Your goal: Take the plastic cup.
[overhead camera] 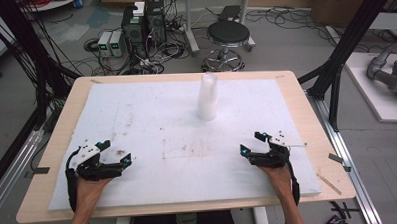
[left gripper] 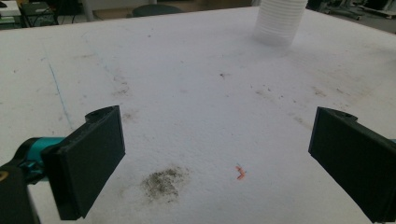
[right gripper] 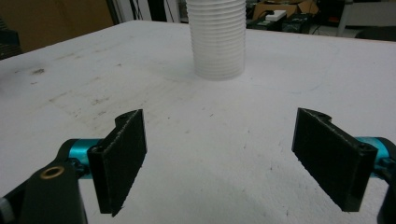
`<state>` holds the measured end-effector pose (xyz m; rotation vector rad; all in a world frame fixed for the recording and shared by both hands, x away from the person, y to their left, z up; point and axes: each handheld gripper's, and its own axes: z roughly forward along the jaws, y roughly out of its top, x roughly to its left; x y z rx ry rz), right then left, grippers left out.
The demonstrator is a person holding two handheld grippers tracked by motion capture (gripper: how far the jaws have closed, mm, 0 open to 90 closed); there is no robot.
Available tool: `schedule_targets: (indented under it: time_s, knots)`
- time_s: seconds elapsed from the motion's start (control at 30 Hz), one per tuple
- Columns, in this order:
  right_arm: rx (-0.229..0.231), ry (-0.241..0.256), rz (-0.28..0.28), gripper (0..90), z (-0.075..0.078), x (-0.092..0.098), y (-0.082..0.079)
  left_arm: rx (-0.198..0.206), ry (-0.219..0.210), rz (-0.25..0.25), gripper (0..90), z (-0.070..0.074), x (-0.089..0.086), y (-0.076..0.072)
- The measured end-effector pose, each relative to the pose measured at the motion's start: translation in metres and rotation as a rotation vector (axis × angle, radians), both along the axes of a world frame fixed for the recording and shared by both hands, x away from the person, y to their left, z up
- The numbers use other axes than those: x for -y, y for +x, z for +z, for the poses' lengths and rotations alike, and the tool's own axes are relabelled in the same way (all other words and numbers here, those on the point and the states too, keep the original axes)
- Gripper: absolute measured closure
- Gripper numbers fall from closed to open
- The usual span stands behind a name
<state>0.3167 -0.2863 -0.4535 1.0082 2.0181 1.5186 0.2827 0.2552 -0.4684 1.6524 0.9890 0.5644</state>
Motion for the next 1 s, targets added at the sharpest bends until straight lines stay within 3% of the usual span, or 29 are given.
schedule_targets:
  time_s: [0.27, 0.53, 0.7, 0.87, 1.0]
  knots:
    - [0.004, 0.004, 0.020, 17.7, 0.000, 0.000, 0.000, 0.007, 0.003, 0.003, 3.6, 0.000, 0.000, -0.001]
    - [-0.008, -0.058, 0.008, 17.7, 0.001, -0.006, 0.001, 0.006, 0.001, 0.005, 3.6, 0.000, 0.000, -0.001]
    - [-0.031, -0.052, 0.034, 17.6, 0.003, -0.006, 0.002, 0.013, 0.002, 0.004, 3.6, 0.000, 0.000, -0.001]
    - [0.001, -0.035, 0.065, 17.6, 0.023, -0.001, 0.001, 0.009, 0.002, -0.002, 3.6, 0.000, 0.000, -0.001]
    - [-0.003, -0.048, 0.108, 17.6, 0.044, 0.000, 0.005, 0.005, 0.005, -0.005, 3.6, 0.000, 0.001, -0.001]
